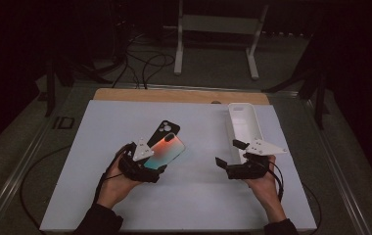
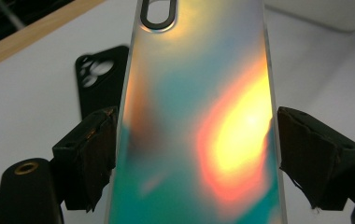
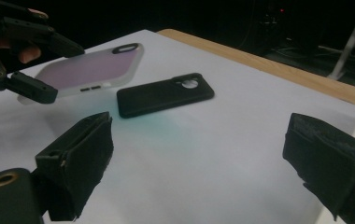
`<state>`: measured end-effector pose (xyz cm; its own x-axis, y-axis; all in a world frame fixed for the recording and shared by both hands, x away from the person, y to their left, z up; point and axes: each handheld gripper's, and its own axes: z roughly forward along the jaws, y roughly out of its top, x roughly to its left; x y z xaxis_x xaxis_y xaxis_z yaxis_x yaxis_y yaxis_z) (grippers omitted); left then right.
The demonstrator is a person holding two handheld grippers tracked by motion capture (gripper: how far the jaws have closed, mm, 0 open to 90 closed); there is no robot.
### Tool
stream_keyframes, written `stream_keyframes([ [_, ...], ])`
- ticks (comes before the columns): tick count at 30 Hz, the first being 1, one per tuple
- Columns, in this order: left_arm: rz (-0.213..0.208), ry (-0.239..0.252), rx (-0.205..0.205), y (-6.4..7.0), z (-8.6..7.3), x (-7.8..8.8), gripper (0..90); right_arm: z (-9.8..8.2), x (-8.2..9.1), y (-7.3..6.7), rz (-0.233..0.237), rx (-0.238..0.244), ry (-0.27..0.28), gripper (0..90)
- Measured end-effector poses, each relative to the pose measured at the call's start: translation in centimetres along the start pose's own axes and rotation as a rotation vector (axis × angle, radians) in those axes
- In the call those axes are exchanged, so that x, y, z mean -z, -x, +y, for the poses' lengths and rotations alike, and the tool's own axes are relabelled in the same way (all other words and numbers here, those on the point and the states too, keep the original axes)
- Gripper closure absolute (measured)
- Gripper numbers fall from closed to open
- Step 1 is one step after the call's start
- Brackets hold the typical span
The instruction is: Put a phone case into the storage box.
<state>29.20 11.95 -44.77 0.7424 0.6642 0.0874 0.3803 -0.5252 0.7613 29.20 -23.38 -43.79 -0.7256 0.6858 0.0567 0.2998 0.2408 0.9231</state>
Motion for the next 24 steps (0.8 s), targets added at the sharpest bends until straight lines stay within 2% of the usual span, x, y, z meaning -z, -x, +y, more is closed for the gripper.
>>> stream_keyframes([
  [7,-0.011,0.029,-0.016,0.5,1.1,-0.6,16.9,0.7,-1.1,-0.3,0.03,-0.007,0.013,8.5],
  [17,-0.038,0.08,-0.048,1.6,2.4,-1.0,16.9,1.7,-3.1,-1.2,0.098,-0.059,0.022,8.5],
  [24,-0.057,0.127,-0.059,2.7,3.3,-1.1,16.8,2.4,-4.5,-2.1,0.142,-0.072,-0.008,9.4],
])
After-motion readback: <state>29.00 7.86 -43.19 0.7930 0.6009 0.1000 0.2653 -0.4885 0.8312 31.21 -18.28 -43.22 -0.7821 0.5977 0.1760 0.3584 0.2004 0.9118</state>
